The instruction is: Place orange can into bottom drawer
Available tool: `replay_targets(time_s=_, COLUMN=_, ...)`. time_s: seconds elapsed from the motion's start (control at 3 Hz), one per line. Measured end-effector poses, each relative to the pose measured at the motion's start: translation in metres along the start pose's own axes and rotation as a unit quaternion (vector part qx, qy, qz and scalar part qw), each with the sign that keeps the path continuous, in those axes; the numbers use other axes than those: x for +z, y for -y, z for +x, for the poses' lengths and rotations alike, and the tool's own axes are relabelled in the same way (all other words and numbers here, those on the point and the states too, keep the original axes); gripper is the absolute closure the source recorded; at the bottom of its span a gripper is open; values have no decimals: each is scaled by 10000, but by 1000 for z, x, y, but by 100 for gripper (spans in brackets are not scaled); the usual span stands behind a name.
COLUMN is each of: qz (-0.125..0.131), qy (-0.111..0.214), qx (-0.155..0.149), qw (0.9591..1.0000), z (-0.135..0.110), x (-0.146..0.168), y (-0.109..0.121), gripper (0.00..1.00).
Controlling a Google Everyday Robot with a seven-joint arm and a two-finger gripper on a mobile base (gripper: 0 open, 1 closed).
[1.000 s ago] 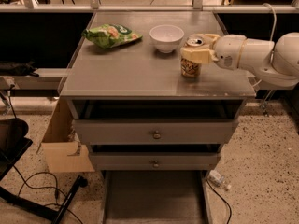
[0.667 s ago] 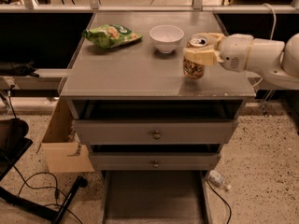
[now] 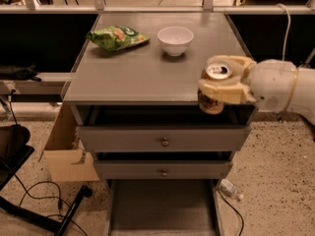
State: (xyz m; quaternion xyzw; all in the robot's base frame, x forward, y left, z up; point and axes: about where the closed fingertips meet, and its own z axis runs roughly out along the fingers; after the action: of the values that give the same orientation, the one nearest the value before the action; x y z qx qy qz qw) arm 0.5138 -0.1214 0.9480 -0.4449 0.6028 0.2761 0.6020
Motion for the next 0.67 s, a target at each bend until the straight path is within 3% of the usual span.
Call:
replay_targets(time_s=0.33, qz=-37, qy=-159, qx=14, qw=9999, z=42, x=-35, y=-58, gripper=100)
replay_targets(time_s=0.67, qz=22, qy=-348, qx=80, qw=9994, z=112, x=-58, y=-89, gripper=100)
